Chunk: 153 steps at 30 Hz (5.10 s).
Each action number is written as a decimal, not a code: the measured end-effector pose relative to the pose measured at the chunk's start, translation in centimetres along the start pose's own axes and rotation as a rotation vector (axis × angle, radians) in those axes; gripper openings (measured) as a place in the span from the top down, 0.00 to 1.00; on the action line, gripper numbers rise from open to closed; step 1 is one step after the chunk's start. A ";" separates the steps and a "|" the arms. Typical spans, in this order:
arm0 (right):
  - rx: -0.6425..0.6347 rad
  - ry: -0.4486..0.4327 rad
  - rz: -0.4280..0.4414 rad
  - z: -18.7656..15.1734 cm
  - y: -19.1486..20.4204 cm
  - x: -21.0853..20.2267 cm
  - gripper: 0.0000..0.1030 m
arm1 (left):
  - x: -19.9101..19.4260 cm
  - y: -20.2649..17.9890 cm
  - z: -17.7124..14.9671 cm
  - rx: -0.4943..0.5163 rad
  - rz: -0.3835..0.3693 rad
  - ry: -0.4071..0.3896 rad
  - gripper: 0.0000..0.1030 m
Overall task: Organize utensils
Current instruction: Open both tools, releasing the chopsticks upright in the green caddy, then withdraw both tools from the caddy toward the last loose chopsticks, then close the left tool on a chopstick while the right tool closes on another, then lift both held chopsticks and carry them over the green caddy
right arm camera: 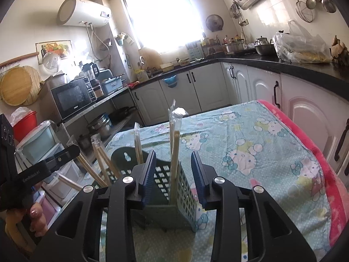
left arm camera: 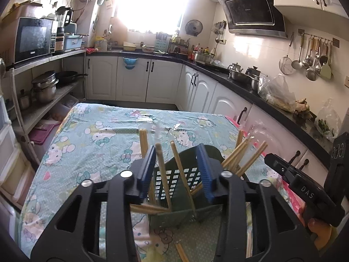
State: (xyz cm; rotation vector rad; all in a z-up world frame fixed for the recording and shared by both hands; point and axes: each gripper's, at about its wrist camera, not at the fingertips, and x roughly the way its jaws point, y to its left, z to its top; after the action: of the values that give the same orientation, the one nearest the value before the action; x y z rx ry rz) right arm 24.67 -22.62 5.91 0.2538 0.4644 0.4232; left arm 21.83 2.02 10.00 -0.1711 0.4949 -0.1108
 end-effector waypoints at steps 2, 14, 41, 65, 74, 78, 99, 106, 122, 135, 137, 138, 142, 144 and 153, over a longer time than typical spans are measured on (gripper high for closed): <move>-0.007 0.011 0.006 -0.2 0.1 -0.3 0.66 | -0.3 0.0 -0.2 0.001 0.000 0.003 0.62; -0.024 0.075 0.007 -2.2 0.0 -1.8 0.61 | -2.1 -0.4 -1.4 0.002 -0.034 0.012 0.38; -0.048 0.236 -0.018 -7.4 -1.1 -2.6 0.57 | -3.3 0.4 -7.4 -0.037 -0.092 0.170 0.24; -0.013 0.387 -0.069 -11.9 -3.4 -1.9 0.53 | 3.4 0.2 -14.4 -0.123 -0.123 0.438 0.21; -0.001 0.436 -0.076 -12.7 -3.9 -0.7 0.53 | 5.0 0.2 -15.0 -0.135 -0.124 0.481 0.21; 0.001 0.455 -0.077 -12.9 -4.0 -0.1 0.53 | 5.8 0.2 -14.9 -0.138 -0.126 0.488 0.21; -0.084 0.462 -0.133 -13.1 -3.0 2.2 0.74 | 8.5 -0.9 -14.8 -0.001 -0.026 0.451 0.47; -0.061 0.456 -0.084 -12.7 -3.1 2.3 0.88 | 8.7 -0.4 -14.9 0.000 0.017 0.440 0.74; -0.081 0.365 0.029 -10.4 0.1 0.3 0.90 | 5.2 1.8 -14.3 -0.111 -0.095 0.441 0.90; -0.124 0.223 0.103 -6.1 2.3 -3.5 0.92 | 0.0 -0.9 -8.7 -0.038 -0.171 0.280 0.92; -0.133 0.200 0.108 -5.4 2.6 -4.1 0.92 | -0.7 -1.2 -7.5 -0.024 -0.173 0.249 0.92; -0.137 0.185 0.110 -4.9 2.8 -4.4 0.92 | -0.8 -1.6 -7.1 -0.019 -0.174 0.238 0.93; -0.149 0.143 0.116 -3.7 3.1 -5.2 0.94 | -1.9 -2.7 -4.8 0.014 -0.175 0.176 0.94; -0.152 0.125 0.118 -3.2 3.2 -5.6 0.94 | -2.4 -3.0 -3.9 0.029 -0.176 0.153 0.94; -0.163 0.051 0.132 -1.2 3.9 -7.2 0.95 | -4.5 -4.2 -0.4 0.074 -0.177 0.057 0.94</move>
State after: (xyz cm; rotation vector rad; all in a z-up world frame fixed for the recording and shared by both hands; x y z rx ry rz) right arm 16.96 -22.27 8.91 0.1164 0.4621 0.5944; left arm 17.49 -1.52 12.54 -0.1395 0.5308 -0.3073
